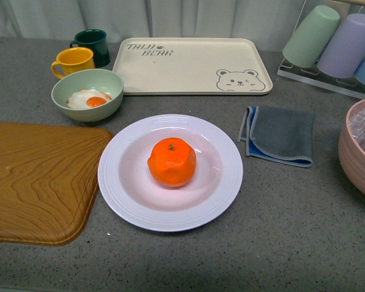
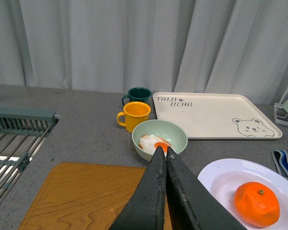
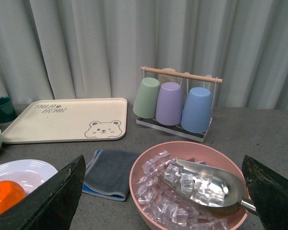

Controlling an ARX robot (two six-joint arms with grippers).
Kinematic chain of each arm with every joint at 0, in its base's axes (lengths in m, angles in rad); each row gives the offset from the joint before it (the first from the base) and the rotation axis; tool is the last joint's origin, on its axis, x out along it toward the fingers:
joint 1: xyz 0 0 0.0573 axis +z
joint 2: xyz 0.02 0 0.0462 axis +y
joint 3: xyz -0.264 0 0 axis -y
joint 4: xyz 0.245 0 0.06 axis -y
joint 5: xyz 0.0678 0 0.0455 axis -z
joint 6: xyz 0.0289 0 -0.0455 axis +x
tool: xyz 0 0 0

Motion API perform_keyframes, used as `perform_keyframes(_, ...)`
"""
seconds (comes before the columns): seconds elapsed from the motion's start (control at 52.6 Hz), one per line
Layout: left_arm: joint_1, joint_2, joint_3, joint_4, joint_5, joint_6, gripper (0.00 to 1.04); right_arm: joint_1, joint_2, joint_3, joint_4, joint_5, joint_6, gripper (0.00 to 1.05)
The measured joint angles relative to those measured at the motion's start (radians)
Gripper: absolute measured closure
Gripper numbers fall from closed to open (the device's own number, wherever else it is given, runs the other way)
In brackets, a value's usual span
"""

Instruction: Place orange and plate with both arms

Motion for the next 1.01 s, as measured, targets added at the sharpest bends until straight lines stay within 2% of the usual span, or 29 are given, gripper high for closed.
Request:
perform_keyframes(0.589, 0.0, -0.182, 0.0, -0.181, 0.0, 0.0, 1.01, 0.0, 0.0, 0.0, 0.0, 0.0, 0.0, 0.09)
perform_keyframes(0.703, 0.0, -0.31, 0.0, -0.343, 0.001, 0.0, 1.01, 0.0, 0.0, 0.0, 0.0, 0.0, 0.0, 0.09)
perform_keyframes(0.874, 0.0, -0.351, 0.0, -0.357, 0.0, 0.0, 1.01, 0.0, 0.0, 0.0, 0.0, 0.0, 0.0, 0.09)
perform_keyframes(1.007, 0.0, -0.352, 0.0, -0.357, 0.0, 0.0, 0.8, 0.0, 0.0, 0.0, 0.0, 0.0, 0.0, 0.09)
